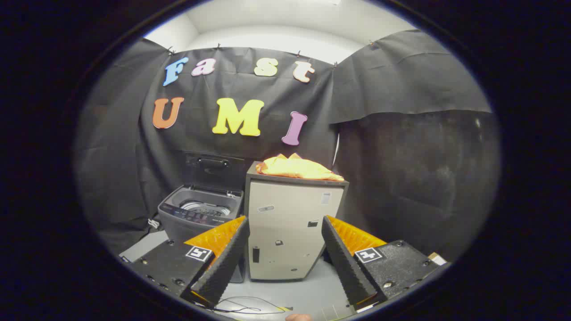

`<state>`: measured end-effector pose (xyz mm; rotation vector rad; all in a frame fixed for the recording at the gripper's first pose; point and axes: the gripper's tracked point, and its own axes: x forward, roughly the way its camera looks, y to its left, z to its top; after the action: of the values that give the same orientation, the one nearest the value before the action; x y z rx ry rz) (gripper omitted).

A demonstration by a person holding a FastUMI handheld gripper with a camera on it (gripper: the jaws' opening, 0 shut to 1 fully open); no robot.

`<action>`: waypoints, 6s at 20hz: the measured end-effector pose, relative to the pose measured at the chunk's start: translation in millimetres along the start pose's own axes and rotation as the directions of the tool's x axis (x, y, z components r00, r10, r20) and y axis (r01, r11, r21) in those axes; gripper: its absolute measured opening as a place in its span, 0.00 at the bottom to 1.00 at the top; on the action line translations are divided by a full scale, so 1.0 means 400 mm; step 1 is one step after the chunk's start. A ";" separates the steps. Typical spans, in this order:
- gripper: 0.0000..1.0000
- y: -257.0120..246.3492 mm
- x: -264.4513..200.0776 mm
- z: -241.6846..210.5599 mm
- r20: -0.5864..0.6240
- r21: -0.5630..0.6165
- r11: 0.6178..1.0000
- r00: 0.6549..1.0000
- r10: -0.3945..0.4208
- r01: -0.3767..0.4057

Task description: Put the clothes into the washing machine and then close the washing machine lid.

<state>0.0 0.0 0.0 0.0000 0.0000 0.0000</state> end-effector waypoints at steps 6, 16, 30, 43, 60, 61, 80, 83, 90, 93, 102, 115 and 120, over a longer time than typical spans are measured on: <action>1.00 -0.014 -0.016 0.017 0.022 0.018 0.999 0.999 -0.039 0.038; 1.00 0.001 -0.009 0.060 0.062 -0.005 1.000 0.998 -0.027 0.027; 1.00 0.003 0.141 0.171 -0.016 0.073 0.997 0.999 0.040 -0.039; 1.00 -0.081 0.679 0.394 -0.090 0.093 0.993 0.992 0.085 -0.076; 1.00 -0.075 1.136 0.290 -0.385 0.024 0.992 0.915 0.124 -0.124; 1.00 -0.072 1.153 0.274 -0.407 0.026 0.991 0.905 0.127 -0.127; 0.97 -0.080 1.213 0.169 -0.646 0.083 0.986 0.745 0.165 -0.146; 0.87 -0.077 1.207 0.171 -0.677 0.090 0.984 0.715 0.172 -0.152; 0.06 -0.089 1.218 0.174 -0.678 0.093 0.992 0.725 0.123 -0.082; 0.06 -0.090 1.214 0.177 -0.672 0.093 0.994 0.734 0.099 -0.049; 0.06 -0.074 1.191 0.253 -0.651 0.006 1.000 0.759 0.017 -0.017; 0.06 0.309 1.156 0.469 -0.577 0.090 0.965 0.777 0.253 -0.247; 0.06 0.449 1.140 0.481 -0.577 0.088 0.937 0.749 0.325 -0.338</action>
<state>455.8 179.8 192.4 -0.0226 0.6266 0.3623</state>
